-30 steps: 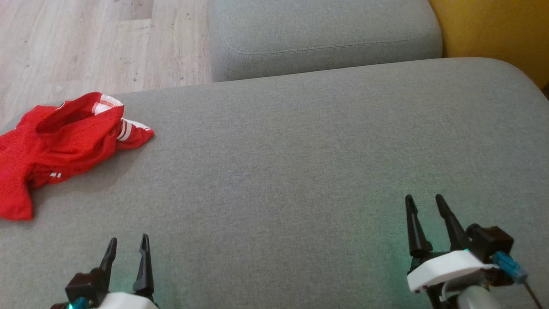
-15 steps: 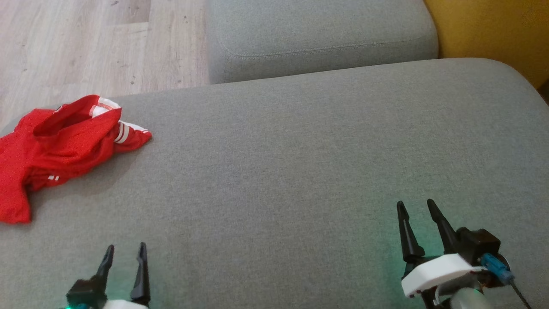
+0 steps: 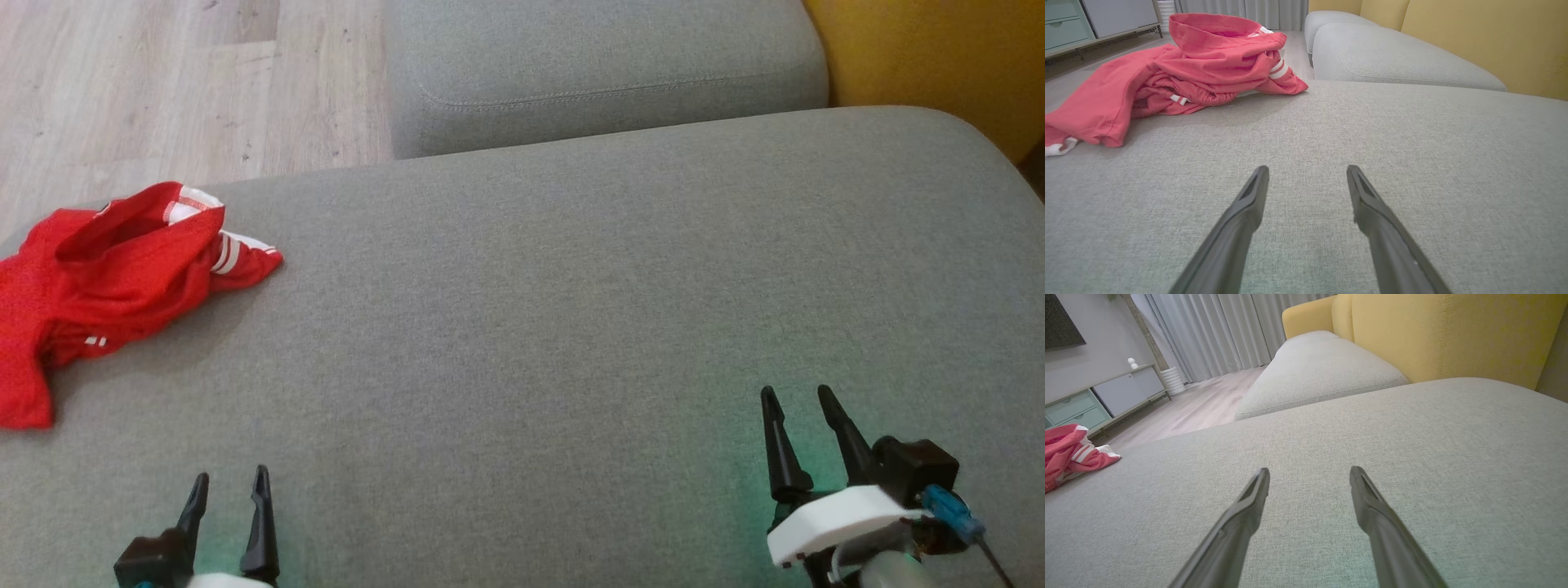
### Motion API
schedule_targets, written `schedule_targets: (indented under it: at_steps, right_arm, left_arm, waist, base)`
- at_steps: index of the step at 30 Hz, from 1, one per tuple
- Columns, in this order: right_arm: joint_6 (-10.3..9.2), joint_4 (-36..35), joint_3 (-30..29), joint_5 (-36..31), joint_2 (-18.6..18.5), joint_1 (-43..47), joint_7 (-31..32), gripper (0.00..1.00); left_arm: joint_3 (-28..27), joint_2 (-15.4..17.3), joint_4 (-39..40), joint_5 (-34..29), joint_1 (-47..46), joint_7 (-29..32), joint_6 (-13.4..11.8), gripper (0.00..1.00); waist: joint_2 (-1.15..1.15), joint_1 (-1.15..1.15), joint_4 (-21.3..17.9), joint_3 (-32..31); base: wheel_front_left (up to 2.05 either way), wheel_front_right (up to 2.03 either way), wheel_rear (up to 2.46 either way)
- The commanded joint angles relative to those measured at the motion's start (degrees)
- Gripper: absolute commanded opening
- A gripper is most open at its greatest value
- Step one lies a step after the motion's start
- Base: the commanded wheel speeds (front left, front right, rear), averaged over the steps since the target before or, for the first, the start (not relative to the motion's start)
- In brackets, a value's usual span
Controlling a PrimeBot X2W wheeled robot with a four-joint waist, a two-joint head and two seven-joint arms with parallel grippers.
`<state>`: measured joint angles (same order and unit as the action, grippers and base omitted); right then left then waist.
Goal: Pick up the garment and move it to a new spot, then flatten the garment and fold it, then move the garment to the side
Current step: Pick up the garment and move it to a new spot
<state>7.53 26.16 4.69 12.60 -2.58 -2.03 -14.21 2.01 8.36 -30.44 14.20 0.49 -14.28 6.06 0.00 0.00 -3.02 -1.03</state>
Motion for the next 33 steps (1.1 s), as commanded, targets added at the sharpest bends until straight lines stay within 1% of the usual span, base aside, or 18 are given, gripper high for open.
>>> schedule_targets:
  at_steps: [1, 7, 10, 15, 21, 25, 29, 33]
  right_arm:
    - [-0.04, -1.48, 1.07, 0.17, -0.55, -2.98, -0.79, 1.00]
    - [-0.04, -1.44, 1.13, 0.13, -0.74, -2.71, -0.79, 1.00]
    - [-0.04, -1.55, 1.59, 0.32, -0.73, -2.50, -0.79, 1.00]
    - [-0.04, -1.62, 2.40, 0.41, -0.63, -1.93, -0.79, 1.00]
    - [-0.04, -1.29, 4.86, 0.93, -0.43, -2.45, -0.79, 1.00]
    - [-0.04, -0.86, 6.97, 1.57, -0.36, -3.24, -0.79, 1.00]
    - [-0.04, -0.52, 8.13, 1.78, -0.33, -3.62, -0.79, 1.00]
    - [-0.04, -0.46, 8.88, 1.61, -0.32, -3.69, -0.79, 1.00]
  left_arm:
    - [-1.96, 1.30, 1.27, 0.24, -2.08, -0.72, 0.10, 1.00]
    - [-1.70, 1.36, 1.06, 0.47, -2.35, -0.72, 0.22, 1.00]
    - [-1.74, 1.44, 1.08, 0.70, -2.40, -0.72, 0.25, 1.00]
    - [-1.46, 2.04, 0.91, 0.80, -2.39, -0.72, 0.34, 1.00]
    - [-1.49, 2.81, 0.35, 1.21, -1.12, -0.72, 0.25, 1.00]
    - [-2.40, 3.33, 0.53, 1.94, 0.59, -0.72, -0.08, 1.00]
    - [-3.25, 3.72, 1.27, 2.71, 1.81, -0.72, -0.17, 1.00]
    - [-4.16, 3.95, 2.90, 3.95, 2.03, -0.72, -0.06, 1.00]
  waist:
    - [0.00, 0.00, 0.00, 0.00]
    - [0.00, 0.00, 0.60, -0.17]
    - [0.00, 0.00, 2.18, -0.40]
    - [0.00, 0.00, 7.89, -0.96]
    - [0.00, 0.00, 16.42, -1.93]
    - [0.00, 0.00, 20.14, -2.35]
    - [0.00, 0.00, 21.78, -2.25]
    - [0.00, 0.00, 21.41, -1.39]
  base:
    - [0.00, 0.00, 0.00]
    - [0.00, 0.00, 0.00]
    - [0.00, 0.00, 0.00]
    - [0.00, 0.00, 0.00]
    - [0.00, 0.00, 0.00]
    - [0.00, 0.00, 0.00]
    - [0.00, 0.00, 0.00]
    - [0.00, 0.00, 0.00]
